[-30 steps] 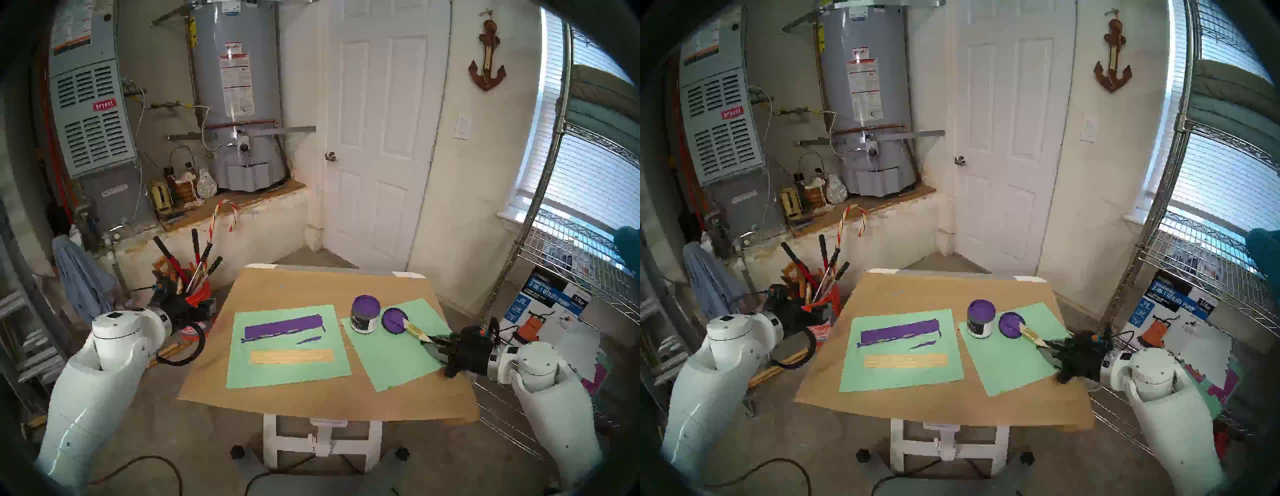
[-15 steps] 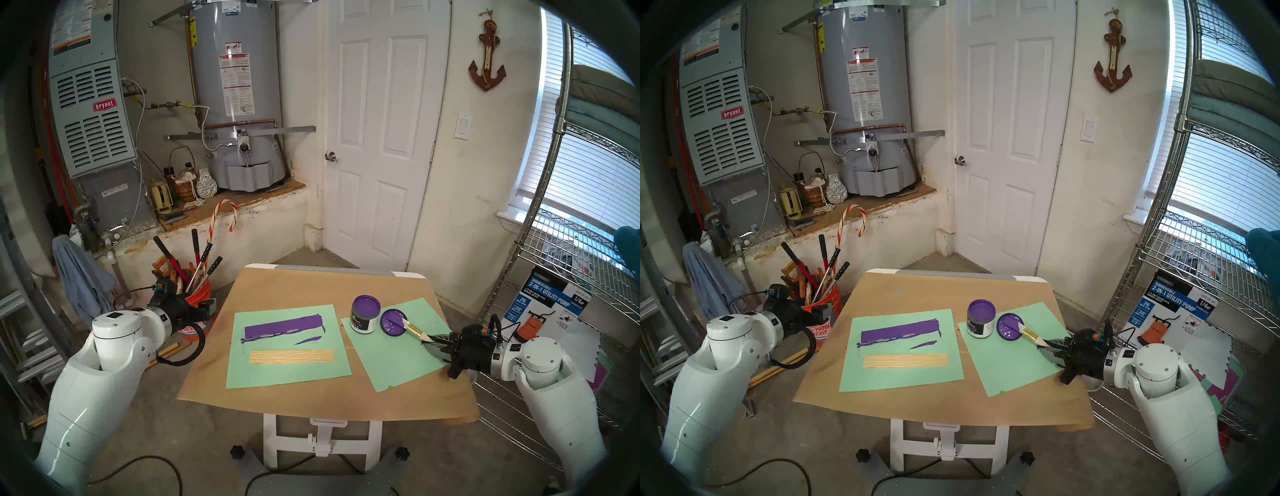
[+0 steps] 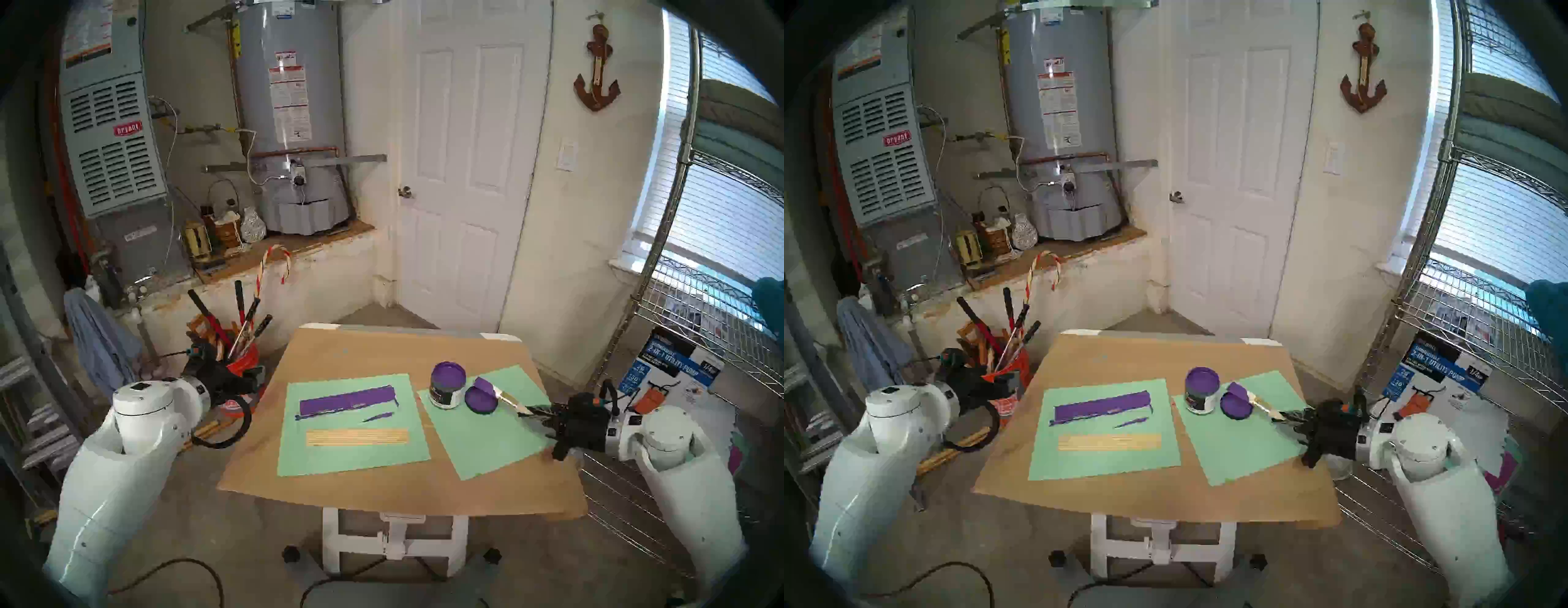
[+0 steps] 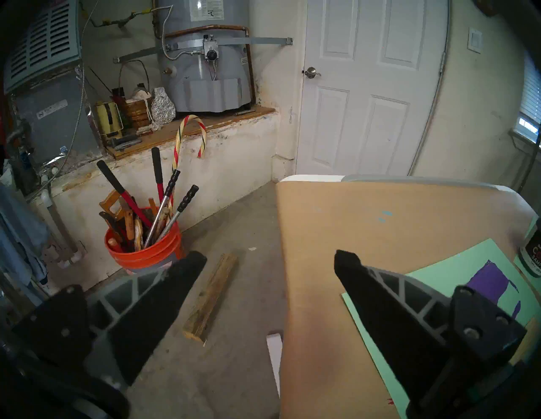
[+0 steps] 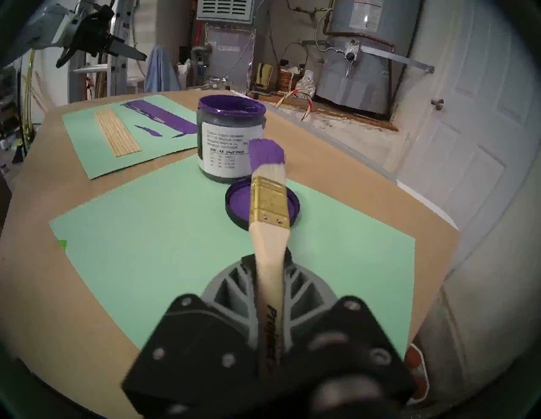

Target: Pick up brush, dip the brush into paint, and paint the wood

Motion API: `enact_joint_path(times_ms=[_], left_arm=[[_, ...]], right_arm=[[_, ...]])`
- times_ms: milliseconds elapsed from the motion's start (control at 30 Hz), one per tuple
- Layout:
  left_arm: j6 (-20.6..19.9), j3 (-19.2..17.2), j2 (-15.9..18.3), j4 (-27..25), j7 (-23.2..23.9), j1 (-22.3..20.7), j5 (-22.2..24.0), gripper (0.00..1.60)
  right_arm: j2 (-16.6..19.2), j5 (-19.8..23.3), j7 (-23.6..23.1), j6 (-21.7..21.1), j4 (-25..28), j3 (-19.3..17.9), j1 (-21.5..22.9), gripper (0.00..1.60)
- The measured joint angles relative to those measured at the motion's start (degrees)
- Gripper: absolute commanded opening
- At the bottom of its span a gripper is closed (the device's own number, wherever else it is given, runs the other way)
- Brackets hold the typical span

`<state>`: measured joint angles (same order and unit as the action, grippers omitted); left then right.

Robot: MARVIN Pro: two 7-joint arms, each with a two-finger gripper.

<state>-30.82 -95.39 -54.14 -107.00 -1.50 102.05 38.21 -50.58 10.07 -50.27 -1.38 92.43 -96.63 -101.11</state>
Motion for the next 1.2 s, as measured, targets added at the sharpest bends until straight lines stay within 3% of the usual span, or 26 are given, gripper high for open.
enact_joint_path(times_ms=[600,1200], left_arm=[[0.0,0.0,0.0,0.0,0.0,0.0,0.0,1.6],[0.0,0.0,0.0,0.0,0.0,0.0,0.0,1.6]], right_arm=[[2.7,-2.1,-2.9,5.5,-1.7,-3.0,0.7,0.0],[4.7,-3.2,-5.7,9.8,-4.2,-5.6,-2.2,0.02]])
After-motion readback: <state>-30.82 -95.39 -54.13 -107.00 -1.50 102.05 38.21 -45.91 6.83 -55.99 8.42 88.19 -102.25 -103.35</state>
